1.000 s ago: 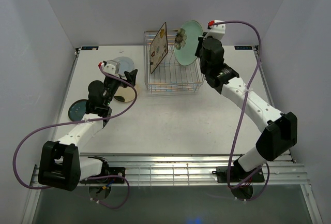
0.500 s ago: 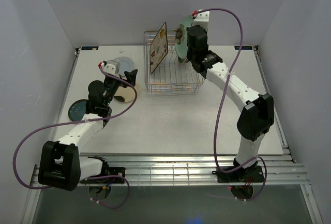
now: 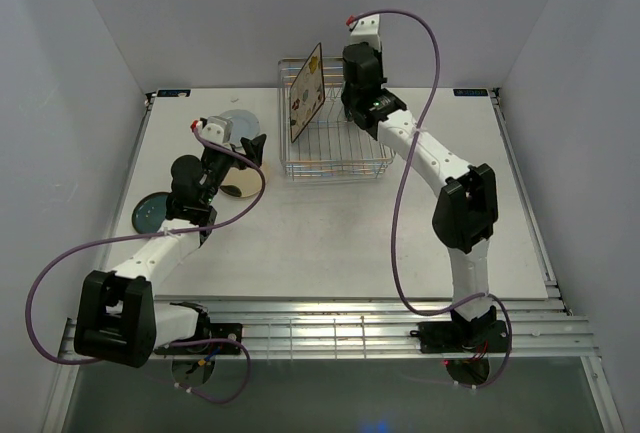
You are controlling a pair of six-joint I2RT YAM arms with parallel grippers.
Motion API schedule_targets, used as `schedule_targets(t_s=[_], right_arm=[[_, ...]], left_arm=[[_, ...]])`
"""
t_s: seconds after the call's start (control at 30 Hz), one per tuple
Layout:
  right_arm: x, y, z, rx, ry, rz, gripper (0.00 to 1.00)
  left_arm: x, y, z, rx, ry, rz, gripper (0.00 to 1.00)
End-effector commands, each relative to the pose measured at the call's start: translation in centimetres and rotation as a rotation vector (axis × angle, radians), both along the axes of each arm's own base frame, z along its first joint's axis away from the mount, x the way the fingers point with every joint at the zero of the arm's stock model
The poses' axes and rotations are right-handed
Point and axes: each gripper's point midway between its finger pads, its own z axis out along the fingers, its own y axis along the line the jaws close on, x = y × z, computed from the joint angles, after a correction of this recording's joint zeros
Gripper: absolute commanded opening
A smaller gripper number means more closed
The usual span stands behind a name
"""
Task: Load the plates into the dish rack
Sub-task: Insert the plate into the dish rack.
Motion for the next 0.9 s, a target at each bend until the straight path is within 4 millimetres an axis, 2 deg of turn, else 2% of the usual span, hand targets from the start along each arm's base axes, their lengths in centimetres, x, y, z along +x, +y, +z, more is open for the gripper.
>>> schedule_targets(t_s=[0.0,0.33,0.87], right_arm=[[-0.4,-0.7,8.5,0.112,-0.247,-0.064,0.08],[1.9,0.9,6.4,0.041,-0.257,-0.064,0.08],[3.8,1.8,4.2,-0.012,-0.281,-0.081,0.08]], left_arm=[[0.0,0.0,0.3,0.002,-0.016,0.007,0.98],[0.2,-0.1,0.0,0.003,-0.008,0.002,0.98],[0.6,-0.4,-0.8,0.007,0.014,-0.011,0.98]])
